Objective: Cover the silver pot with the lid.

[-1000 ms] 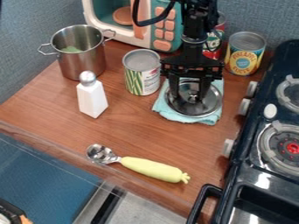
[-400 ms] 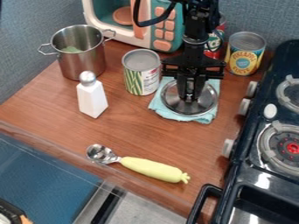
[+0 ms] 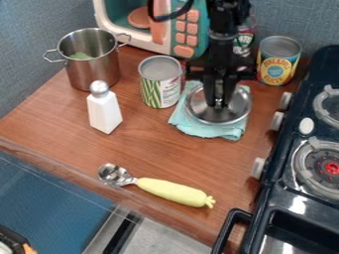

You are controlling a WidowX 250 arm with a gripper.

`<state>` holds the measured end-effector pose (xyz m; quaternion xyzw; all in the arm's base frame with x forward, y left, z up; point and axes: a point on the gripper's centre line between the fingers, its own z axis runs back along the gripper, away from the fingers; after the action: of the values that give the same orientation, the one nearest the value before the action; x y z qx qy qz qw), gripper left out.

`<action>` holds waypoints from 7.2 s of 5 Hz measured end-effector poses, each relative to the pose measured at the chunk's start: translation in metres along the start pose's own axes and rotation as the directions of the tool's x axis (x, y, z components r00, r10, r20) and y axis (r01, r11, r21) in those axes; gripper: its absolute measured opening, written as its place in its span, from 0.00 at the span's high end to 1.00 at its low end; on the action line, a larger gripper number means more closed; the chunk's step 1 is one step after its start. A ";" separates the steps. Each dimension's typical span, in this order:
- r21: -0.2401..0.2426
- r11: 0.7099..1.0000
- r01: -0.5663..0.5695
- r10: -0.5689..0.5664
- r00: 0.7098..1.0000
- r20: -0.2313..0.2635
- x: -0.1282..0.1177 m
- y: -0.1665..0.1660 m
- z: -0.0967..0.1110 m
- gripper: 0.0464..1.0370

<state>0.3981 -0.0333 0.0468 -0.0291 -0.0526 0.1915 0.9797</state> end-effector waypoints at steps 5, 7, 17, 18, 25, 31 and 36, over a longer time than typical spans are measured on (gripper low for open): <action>-0.285 0.954 -0.098 0.129 0.987 0.092 -0.011 0.016 0.125 0.76; -0.264 0.943 -0.201 0.237 0.965 0.110 0.005 0.078 0.148 0.76; 0.042 0.886 -0.461 0.459 0.887 0.057 0.072 0.210 0.082 0.76; 0.062 0.882 -0.467 0.465 0.884 0.041 0.074 0.213 0.068 0.76; 0.080 0.888 -0.453 0.453 0.891 0.025 0.086 0.203 0.047 0.23; 0.078 0.893 -0.443 0.443 0.896 0.023 0.076 0.202 0.046 0.76; 0.126 0.898 -0.421 0.422 0.906 0.021 0.072 0.209 0.047 0.76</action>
<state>0.3809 0.1891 0.0843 0.0223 -0.0293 0.4019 0.9149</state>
